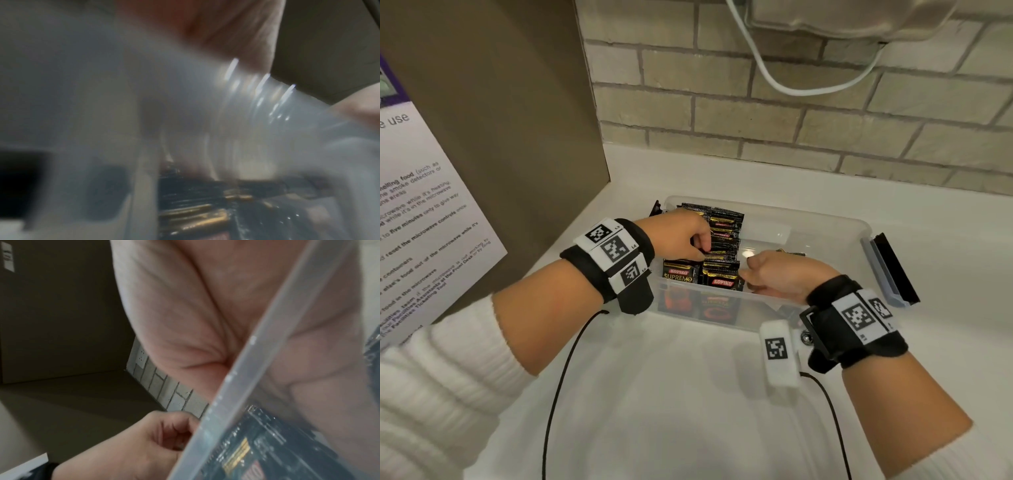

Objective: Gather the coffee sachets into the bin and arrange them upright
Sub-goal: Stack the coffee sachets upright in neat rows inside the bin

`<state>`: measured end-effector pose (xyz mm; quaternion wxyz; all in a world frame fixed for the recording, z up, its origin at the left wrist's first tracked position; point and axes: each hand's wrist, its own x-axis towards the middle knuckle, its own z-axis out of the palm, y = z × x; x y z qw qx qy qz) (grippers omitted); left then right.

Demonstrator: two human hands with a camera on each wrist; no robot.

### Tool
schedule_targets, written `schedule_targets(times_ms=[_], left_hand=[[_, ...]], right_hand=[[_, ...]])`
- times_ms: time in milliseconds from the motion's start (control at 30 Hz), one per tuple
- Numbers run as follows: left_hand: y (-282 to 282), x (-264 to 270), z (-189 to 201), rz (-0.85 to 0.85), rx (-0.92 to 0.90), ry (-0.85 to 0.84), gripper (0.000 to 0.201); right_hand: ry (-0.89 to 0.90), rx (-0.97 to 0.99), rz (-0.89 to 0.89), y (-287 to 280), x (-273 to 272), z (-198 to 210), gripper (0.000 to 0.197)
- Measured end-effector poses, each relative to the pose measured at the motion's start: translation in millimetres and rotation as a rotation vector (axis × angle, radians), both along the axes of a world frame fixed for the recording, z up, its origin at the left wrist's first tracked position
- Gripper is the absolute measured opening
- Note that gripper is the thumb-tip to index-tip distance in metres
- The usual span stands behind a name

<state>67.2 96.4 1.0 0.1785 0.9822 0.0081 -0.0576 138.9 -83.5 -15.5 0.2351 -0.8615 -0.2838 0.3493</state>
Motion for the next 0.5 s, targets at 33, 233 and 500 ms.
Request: schedule_targets(times_ms=[33,233,500], left_hand=[[2.0,-1.1,0.5,0.017,-0.007,-0.012,0.019],[-5.1,-8.4,7.7,0.022,-0.08,0.044,0.019],[-9.2,-9.5,4.3,0.006,-0.091,0.064,0.017]], right_hand=[[0.019,0.0,-0.021,-0.4,0.9,0.0,0.029],[-0.037,-0.1,0.086,10.3,-8.4,5.0,0.031],[0.067,-0.082,0.097,11.2,-7.5,6.2,0.029]])
